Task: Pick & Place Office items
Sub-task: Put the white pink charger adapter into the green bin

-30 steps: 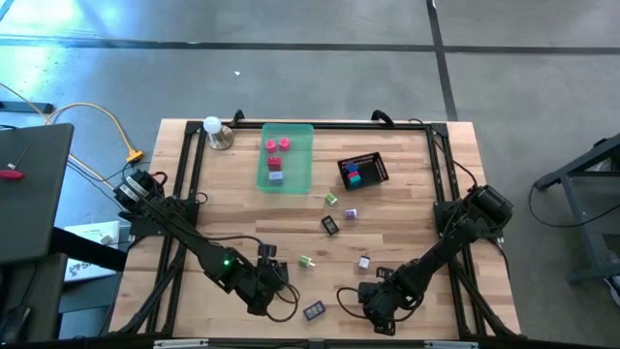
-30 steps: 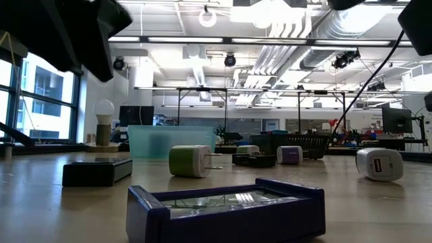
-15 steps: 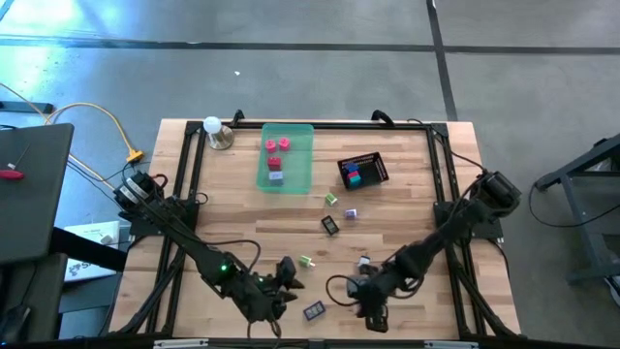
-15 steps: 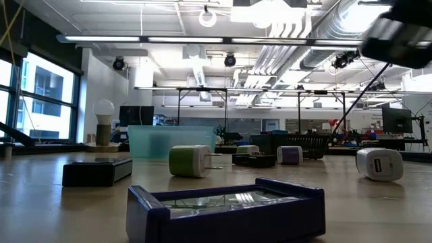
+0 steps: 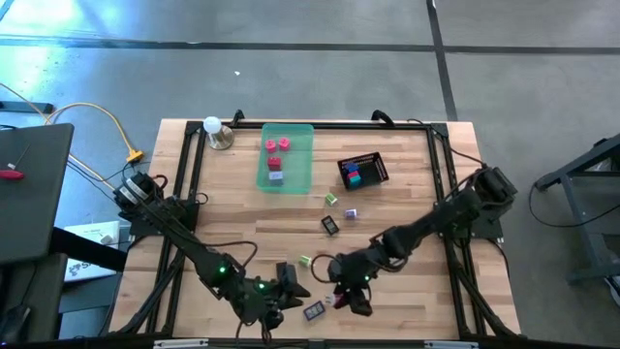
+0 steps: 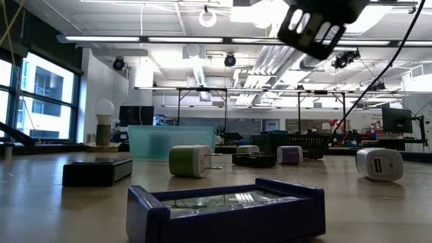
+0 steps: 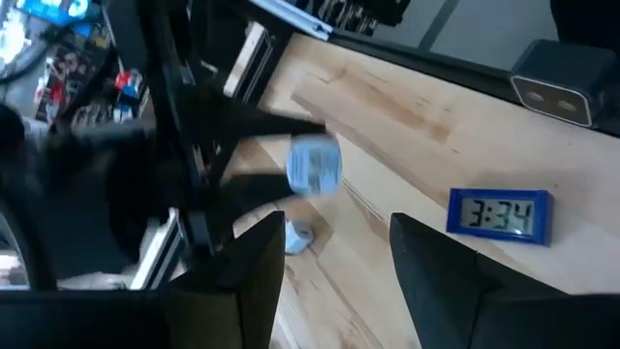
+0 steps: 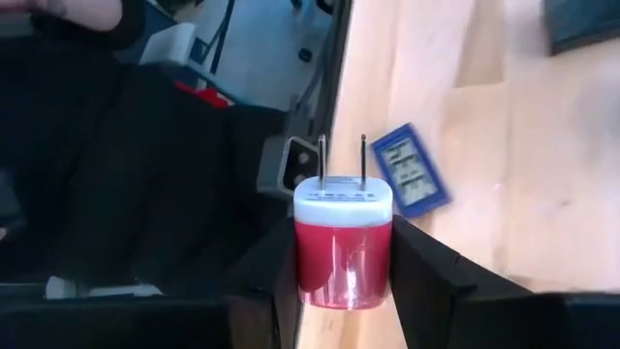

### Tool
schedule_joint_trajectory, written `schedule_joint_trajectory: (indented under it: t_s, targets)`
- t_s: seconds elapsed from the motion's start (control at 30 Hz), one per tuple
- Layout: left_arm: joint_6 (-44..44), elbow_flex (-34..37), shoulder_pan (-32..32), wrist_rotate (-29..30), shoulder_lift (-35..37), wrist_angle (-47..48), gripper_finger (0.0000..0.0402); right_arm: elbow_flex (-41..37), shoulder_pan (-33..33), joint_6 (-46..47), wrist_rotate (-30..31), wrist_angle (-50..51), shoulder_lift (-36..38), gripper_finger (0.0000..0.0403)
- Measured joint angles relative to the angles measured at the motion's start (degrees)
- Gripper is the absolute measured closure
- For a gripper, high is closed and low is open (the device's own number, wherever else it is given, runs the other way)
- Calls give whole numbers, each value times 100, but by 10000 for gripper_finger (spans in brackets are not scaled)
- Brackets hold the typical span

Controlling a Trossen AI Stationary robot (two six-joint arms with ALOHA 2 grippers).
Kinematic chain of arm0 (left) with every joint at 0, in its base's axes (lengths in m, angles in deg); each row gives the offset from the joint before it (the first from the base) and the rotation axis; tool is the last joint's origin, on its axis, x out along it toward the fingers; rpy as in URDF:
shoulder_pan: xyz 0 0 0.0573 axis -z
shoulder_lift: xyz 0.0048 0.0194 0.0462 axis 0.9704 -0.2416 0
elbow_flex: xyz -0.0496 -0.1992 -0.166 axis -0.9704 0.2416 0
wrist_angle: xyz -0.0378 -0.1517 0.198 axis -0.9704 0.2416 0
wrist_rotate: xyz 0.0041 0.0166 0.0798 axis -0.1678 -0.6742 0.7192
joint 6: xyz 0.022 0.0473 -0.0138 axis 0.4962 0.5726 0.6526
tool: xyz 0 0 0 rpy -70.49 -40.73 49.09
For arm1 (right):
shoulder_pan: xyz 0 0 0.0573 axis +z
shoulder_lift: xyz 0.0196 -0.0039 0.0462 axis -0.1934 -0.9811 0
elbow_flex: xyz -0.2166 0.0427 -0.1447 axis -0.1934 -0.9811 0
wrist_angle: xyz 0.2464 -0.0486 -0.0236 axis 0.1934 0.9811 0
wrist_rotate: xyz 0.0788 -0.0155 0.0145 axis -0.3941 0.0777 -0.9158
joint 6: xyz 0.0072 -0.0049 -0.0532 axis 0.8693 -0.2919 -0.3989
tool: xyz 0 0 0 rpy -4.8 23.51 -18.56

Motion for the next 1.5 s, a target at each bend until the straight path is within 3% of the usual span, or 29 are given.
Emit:
schedule_joint_trajectory:
  t_s: [0.13, 0.77, 1.13, 1.5]
  targets:
    - [157, 0, -88, -316, -7, -32, 222, 0, -232, -170, -125, -32, 0, 287]
    - [490, 0, -544, -522, -7, -132, 222, 0, -586, -541, -508, -455, 0, 287]
    - [604, 0, -895, -1457, -7, -185, 222, 0, -593, -524, -400, -473, 0, 287]
    - [699, 0, -967, -1690, -7, -223, 222, 0, -677, -518, -396, -472, -1, 287]
